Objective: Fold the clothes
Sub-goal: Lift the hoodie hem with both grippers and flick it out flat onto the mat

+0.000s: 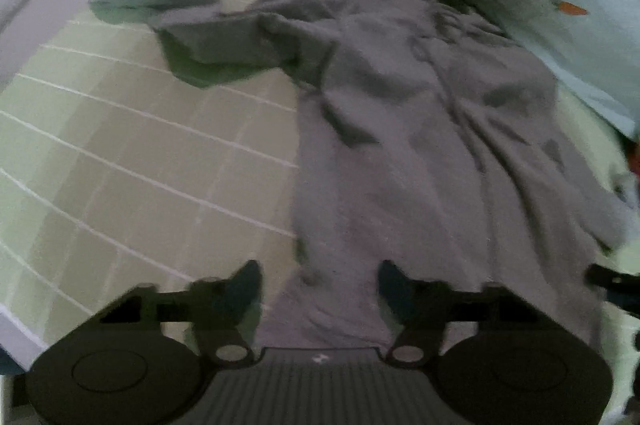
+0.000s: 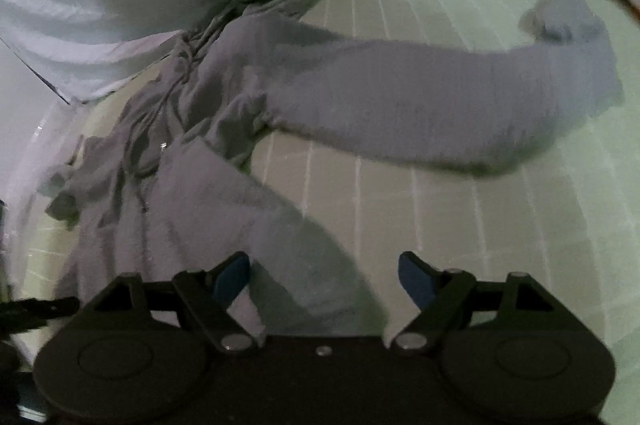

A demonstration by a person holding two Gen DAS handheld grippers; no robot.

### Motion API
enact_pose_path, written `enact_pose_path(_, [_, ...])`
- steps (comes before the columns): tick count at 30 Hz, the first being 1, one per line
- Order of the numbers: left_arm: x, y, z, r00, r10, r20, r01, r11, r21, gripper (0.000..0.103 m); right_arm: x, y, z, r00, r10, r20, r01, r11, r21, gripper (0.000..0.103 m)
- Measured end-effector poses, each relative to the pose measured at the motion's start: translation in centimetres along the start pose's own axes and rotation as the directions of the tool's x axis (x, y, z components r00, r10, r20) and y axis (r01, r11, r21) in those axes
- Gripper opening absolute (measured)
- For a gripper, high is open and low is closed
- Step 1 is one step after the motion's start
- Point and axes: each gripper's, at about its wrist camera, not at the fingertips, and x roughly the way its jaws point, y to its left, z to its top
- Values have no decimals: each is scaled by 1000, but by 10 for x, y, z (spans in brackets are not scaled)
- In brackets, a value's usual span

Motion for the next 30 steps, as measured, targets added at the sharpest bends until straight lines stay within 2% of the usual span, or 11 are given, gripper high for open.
enact_pose_path(1, [1,0,0,1000,-17,0,17,1000,0,41,1,1,-2,1000,0,-8,0,1000,-4,74])
enact_pose_path(2, [1,0,1,1000,-31,1,31,1000,2,26,1,2,-4,1000,-1,-14,1,1000,-13,66])
enact_pose_path(6, [-10,7,9,995,-104,8,104,994,-28,16,1,16,-5,999,29,-43,-31,998,-49,19])
enact_pose_path(10, [-58,47,34,971,-226,81,234,968,-96,15,-43,45,-7,990,126,69,-124,992,-28,13])
enact_pose_path(13, [-58,87,44,977,-206,51,211,969,-130,17,-66,62,-25,982,149,120,-158,985,70,14])
enact_pose_path(16, [-29,111,42,996,-66,-60,62,996,-69,21,-38,75,-53,999,50,3,-50,993,111,20])
enact_pose_path(18, [-25,112,43,996,-45,-75,46,999,17,29,-17,87,-69,997,-5,-77,16,990,142,24])
enact_pose_path(20, [-30,111,48,997,-52,-49,56,994,95,44,-16,106,-77,997,-56,-53,62,990,126,43])
enact_pose_path(21, [-32,111,52,999,-43,-30,47,989,141,58,-18,115,-79,995,-91,-28,93,990,106,47])
enact_pose_path(23, [-33,107,59,1000,-11,8,9,976,215,70,-19,132,-80,988,-154,11,153,986,67,56])
enact_pose_path(30, [-23,73,63,999,-39,28,28,942,334,84,-28,146,-79,945,-289,153,291,957,11,98])
